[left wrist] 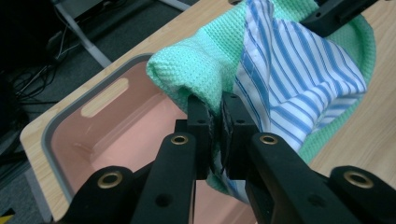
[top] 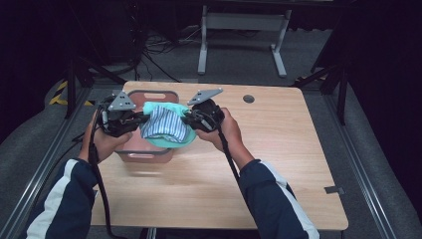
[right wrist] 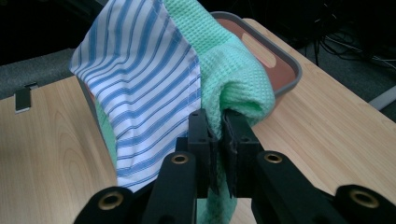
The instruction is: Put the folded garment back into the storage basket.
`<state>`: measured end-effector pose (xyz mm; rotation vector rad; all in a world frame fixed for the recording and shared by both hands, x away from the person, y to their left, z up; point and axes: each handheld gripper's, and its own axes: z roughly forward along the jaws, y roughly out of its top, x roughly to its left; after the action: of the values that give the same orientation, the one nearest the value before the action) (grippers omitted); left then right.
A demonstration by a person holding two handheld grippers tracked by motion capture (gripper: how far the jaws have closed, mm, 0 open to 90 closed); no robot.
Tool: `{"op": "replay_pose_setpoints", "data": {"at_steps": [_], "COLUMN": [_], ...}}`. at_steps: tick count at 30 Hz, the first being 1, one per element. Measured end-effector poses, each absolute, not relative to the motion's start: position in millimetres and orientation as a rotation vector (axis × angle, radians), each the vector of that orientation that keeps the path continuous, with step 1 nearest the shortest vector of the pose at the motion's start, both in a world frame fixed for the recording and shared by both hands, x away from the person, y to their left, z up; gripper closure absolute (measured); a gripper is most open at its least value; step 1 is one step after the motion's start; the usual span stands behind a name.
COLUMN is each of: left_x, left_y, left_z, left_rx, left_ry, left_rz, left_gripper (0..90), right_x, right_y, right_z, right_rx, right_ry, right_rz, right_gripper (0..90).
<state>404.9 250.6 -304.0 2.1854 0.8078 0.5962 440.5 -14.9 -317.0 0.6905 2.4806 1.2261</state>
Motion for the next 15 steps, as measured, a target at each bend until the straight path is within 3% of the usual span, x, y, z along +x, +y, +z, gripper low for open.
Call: {"op": "replay_pose_setpoints", "data": {"at_steps": [15], "left_x": [404], "left_y": [280], "left_z": [-310], "left_rx": [2.173], "left_ry": [0.887], "left_rz": [0.651], "left_gripper": [83.8], "right_x": [450], "right_y": [24], "right_z": [-318], "right_rx": [0.656], "right_ry": [2.501], "right_rz": [1.228], "right_gripper": [82.5]}}
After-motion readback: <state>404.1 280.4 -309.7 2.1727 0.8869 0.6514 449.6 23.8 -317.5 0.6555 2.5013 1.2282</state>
